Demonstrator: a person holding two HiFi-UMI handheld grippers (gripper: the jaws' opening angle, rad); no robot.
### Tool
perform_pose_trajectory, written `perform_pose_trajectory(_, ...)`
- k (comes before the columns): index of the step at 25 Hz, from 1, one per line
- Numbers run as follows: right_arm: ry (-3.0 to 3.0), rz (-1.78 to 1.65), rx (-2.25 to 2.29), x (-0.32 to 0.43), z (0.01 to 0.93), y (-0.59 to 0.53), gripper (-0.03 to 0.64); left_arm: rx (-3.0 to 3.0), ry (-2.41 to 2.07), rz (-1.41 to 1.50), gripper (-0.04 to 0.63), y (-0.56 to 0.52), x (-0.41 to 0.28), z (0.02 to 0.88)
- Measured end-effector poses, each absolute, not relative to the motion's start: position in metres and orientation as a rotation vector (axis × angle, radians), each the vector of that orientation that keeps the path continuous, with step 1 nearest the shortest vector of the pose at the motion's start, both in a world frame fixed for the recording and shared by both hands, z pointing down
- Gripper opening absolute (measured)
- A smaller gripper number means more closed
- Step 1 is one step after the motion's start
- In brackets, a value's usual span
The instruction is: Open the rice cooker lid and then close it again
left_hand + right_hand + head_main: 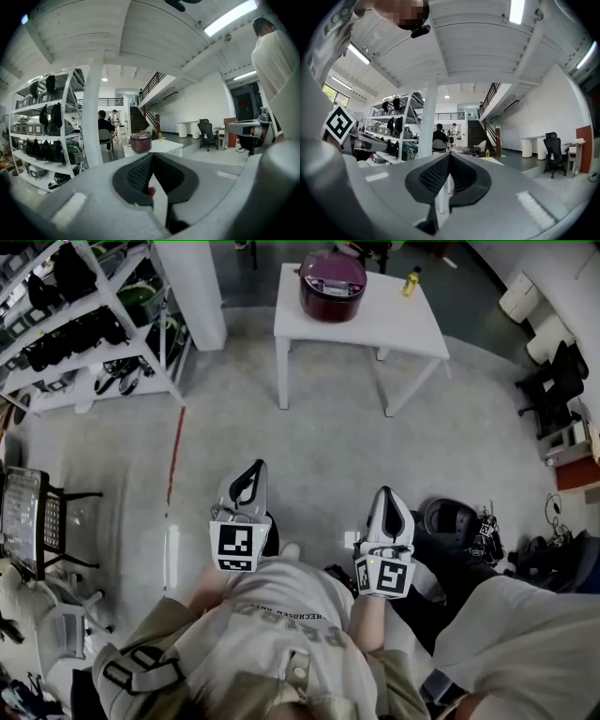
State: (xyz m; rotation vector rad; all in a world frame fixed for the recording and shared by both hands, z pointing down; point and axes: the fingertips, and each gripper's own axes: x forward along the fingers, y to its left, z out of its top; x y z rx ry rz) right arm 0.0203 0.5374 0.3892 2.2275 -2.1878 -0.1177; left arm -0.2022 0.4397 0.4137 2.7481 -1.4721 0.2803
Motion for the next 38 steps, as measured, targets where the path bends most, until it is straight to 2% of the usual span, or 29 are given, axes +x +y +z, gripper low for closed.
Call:
perform_pose_trajectory(14, -2.313, 0.004, 2.243, 0.030, 0.390, 0.532, 0.002, 2.756, -1.467, 0.321, 0.011, 0.435, -0.193, 0.409)
perform_pose_trajectory(15, -2.337, 0.022, 2.240, 0.031, 0.390, 0.531, 0.011, 2.765, -1.459, 0.326, 0.042, 0.433, -0.191, 0.408)
perform_pose_trajectory(17, -2.379, 0.044, 2.206, 0.031, 0.391, 0.528, 0.134, 2.798, -1.425, 0.371, 0.191, 0.429, -0.185, 0.407)
perform_pose_trajectory(18, -2.391, 0.048, 2.189, 0.031, 0.392, 0.526, 0.168, 2.817, -1.413, 0.403, 0.258, 0.427, -0.182, 0.408)
perform_pose_trajectory(21, -2.395, 0.041, 2.162, 0.032, 0.394, 0.518, 0.216, 2.849, -1.430, 0.479, 0.337, 0.419, -0.180, 0.408)
perform_pose_trajectory(38, -2.365, 0.138, 2.143, 0.046, 0.398, 0.411, 0.233, 2.799, -1.409, 0.584, 0.347, 0.312, -0.166, 0.426)
